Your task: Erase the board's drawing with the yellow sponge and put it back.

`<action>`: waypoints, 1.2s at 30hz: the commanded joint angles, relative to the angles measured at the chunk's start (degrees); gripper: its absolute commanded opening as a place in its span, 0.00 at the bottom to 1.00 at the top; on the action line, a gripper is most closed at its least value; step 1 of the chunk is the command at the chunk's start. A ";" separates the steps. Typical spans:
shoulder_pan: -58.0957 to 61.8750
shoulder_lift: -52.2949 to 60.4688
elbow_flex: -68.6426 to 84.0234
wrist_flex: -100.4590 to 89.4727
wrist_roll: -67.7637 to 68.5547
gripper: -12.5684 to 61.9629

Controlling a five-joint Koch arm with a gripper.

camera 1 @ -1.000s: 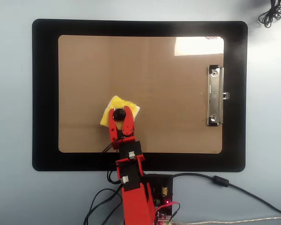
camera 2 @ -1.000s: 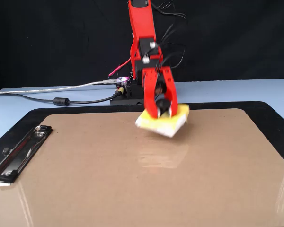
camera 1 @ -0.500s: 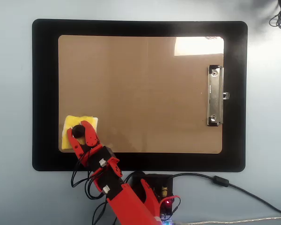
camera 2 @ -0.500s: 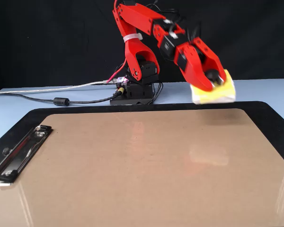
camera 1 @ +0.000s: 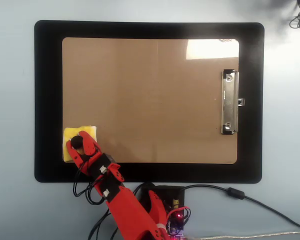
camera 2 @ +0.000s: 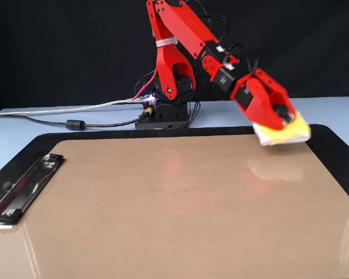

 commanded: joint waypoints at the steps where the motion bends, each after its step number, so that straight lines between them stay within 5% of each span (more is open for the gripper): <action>1: -0.44 1.23 -1.14 -4.83 0.35 0.06; 6: -0.53 0.97 -1.14 -4.83 0.35 0.07; 12: -1.58 0.70 -1.32 -4.92 0.26 0.54; 14: -1.58 0.79 -1.58 -4.83 0.26 0.60; 21: -1.93 3.16 -1.85 -4.75 -0.79 0.62; 27: -2.11 16.52 -2.29 0.09 -6.06 0.62; 32: 0.44 28.04 -7.38 26.72 -6.24 0.62; 36: 15.12 28.92 -18.11 55.90 -2.99 0.62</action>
